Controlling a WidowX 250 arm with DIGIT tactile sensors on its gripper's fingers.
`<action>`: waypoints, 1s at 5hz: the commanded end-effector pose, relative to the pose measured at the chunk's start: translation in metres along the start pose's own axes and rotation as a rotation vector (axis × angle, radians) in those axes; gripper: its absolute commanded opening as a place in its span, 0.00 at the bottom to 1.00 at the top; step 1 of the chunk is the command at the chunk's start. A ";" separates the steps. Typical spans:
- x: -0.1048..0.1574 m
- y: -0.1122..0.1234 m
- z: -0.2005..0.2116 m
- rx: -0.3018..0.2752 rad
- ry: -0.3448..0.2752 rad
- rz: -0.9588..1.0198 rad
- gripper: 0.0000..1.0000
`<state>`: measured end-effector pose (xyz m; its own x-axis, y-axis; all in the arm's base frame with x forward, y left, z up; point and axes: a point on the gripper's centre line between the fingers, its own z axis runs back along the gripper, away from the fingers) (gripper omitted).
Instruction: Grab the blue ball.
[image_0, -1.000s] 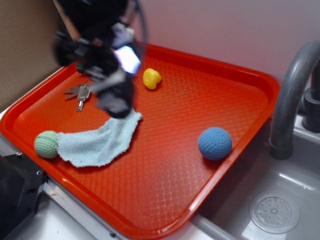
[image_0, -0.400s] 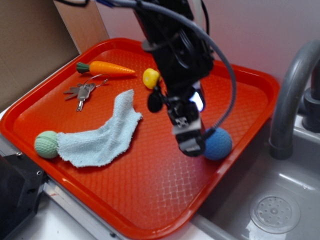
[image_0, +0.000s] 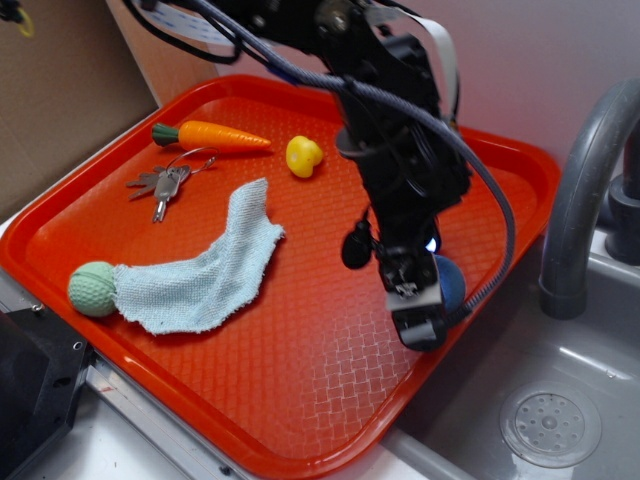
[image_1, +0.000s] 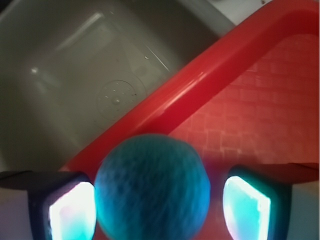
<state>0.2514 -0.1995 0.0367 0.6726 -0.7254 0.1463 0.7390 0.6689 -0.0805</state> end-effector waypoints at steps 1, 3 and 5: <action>0.003 -0.011 0.013 -0.032 -0.060 0.002 0.00; -0.028 0.002 0.079 -0.025 -0.176 0.105 0.00; -0.084 0.033 0.196 0.196 -0.128 0.568 0.00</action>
<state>0.2224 -0.0676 0.1989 0.9494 -0.2413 0.2012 0.2471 0.9690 -0.0040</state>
